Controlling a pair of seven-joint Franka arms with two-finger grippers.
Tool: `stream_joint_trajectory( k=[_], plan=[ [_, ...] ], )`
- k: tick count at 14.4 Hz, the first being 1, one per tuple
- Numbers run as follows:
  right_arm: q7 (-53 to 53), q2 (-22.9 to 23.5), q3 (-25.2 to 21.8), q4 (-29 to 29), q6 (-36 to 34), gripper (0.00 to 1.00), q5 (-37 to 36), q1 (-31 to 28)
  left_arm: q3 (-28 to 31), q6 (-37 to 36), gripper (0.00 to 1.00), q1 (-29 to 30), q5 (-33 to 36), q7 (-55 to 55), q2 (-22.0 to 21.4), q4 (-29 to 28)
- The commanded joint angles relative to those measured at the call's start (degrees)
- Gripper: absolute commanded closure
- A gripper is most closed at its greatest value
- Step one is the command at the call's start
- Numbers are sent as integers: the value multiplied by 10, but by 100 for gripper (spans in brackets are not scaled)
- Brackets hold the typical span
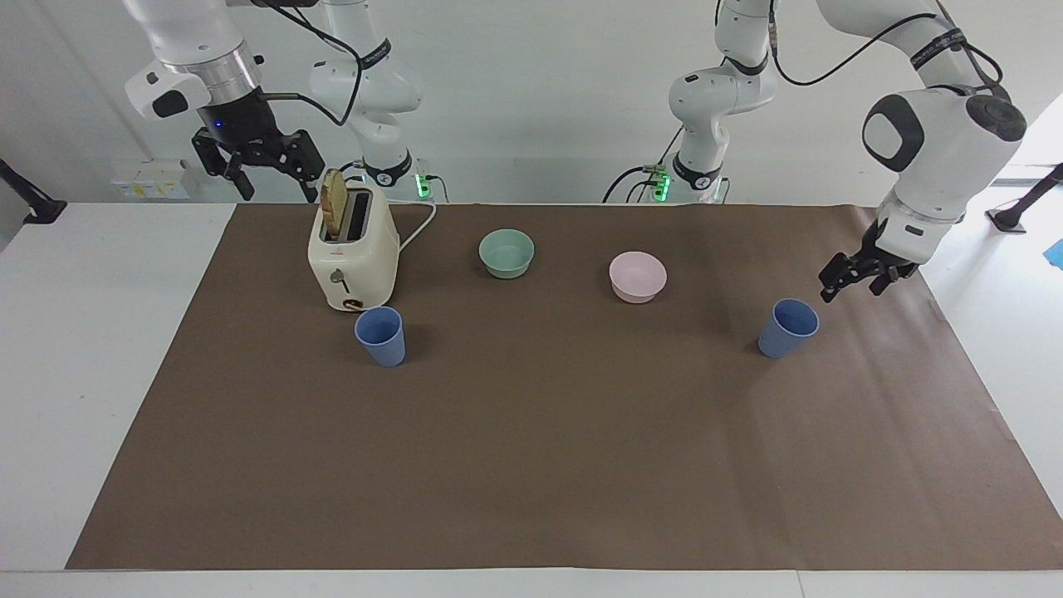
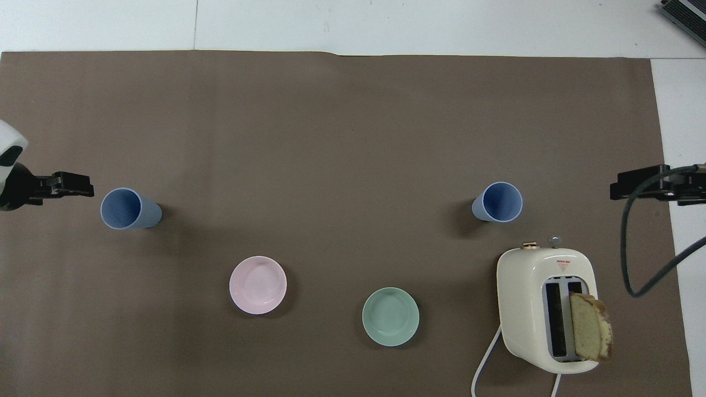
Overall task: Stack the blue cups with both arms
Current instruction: 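Reach the left gripper to the blue cup nearest it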
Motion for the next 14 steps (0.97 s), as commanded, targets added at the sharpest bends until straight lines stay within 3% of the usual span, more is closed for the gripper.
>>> stream_joint_trajectory(
  k=[1,3,8,9,11,12,14],
  plan=[
    [-11,-10,2,-12,7,0,13,-7,-4,61,0,5,-9,5,-11,-70],
    [-11,-10,2,-12,7,0,13,-7,-4,102,0,1,-9,5,-9,-110],
    [-11,-10,2,-12,7,0,13,-7,-4,114,0,-1,-10,-3,8,-117],
    [-11,-10,2,-12,7,0,13,-7,-4,113,18,-2,-10,-4,8,-117],
    [-11,-10,2,-12,7,0,13,-7,-4,113,89,-1,-10,-1,9,-117],
    [-11,-10,2,-12,7,0,13,-7,-4,113,100,-2,-10,-1,10,-114],
    [-11,-10,2,-12,7,0,13,-7,-4,113,100,-2,-24,-1,12,-109]
  ],
)
